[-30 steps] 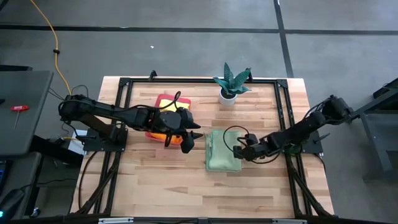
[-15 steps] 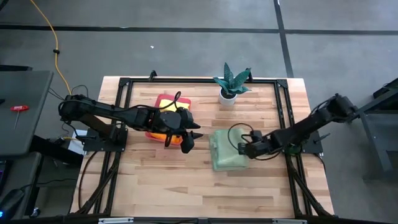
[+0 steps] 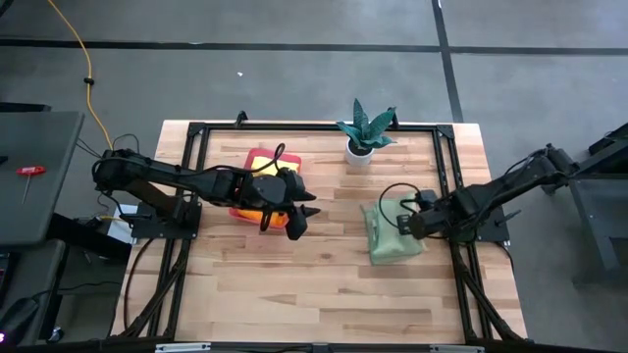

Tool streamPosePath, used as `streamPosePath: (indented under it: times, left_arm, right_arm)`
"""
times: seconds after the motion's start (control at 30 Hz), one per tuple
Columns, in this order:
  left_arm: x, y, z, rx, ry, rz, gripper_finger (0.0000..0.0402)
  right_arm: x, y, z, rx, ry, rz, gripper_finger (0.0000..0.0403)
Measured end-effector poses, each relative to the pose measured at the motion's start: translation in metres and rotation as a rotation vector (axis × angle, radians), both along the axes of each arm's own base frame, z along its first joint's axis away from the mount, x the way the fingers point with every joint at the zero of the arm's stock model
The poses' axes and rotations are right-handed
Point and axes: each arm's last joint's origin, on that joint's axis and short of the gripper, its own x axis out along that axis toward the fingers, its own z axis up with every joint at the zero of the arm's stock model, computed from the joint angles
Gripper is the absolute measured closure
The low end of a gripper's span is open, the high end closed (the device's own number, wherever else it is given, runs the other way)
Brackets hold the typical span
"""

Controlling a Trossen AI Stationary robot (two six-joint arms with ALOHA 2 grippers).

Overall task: Fold microfiber towels
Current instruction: Fold the green microfiber cloth

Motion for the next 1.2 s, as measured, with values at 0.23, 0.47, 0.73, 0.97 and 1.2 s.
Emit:
streamPosePath:
  times: [0.23,0.47,0.73,0.97,1.2]
  left_arm:
    - [0.0,0.001,0.0,0.02,-0.002,0.035,0.0225]
    - [0.013,0.001,-0.02,0.021,0.053,0.084,0.0225]
    - [0.034,-0.006,-0.059,-0.043,0.163,0.068,0.0225]
    - [0.038,-0.008,-0.068,-0.083,0.189,0.033,0.0225]
    - [0.038,-0.007,-0.067,-0.071,0.191,0.036,0.0225]
  right_arm:
    - [0.027,0.012,-0.011,-0.027,0.058,0.072,0.0402]
    - [0.058,0.024,-0.018,-0.033,0.066,0.143,0.0402]
    - [0.089,0.037,-0.023,-0.037,0.062,0.174,0.0403]
    - [0.115,0.047,-0.04,0.025,-0.071,0.076,0.0403]
    - [0.119,0.048,-0.048,0.035,-0.084,-0.088,0.0403]
